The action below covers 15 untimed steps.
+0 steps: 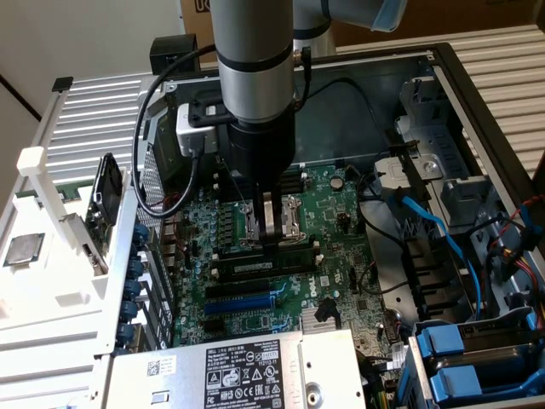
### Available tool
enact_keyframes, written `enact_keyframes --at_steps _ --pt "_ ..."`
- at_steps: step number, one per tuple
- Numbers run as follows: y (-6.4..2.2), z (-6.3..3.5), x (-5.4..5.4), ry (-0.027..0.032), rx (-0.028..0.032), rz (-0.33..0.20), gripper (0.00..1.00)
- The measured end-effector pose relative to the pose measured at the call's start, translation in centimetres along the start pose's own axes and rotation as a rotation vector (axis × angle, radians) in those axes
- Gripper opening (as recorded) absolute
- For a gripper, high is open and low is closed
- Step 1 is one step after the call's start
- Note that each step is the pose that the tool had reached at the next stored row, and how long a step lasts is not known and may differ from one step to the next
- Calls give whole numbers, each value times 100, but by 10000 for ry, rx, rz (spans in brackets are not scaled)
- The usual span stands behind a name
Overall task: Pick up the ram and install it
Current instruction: 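Press down the ram until it locks into place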
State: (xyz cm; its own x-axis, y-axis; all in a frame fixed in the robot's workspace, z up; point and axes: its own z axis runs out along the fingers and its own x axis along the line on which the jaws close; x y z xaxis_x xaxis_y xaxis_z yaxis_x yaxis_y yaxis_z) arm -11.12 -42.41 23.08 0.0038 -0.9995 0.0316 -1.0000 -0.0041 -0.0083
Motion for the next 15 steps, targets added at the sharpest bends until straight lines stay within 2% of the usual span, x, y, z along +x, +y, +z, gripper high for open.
enact_keyframes --at_steps 15 --pt "0 31 -1 -3 10 0 11"
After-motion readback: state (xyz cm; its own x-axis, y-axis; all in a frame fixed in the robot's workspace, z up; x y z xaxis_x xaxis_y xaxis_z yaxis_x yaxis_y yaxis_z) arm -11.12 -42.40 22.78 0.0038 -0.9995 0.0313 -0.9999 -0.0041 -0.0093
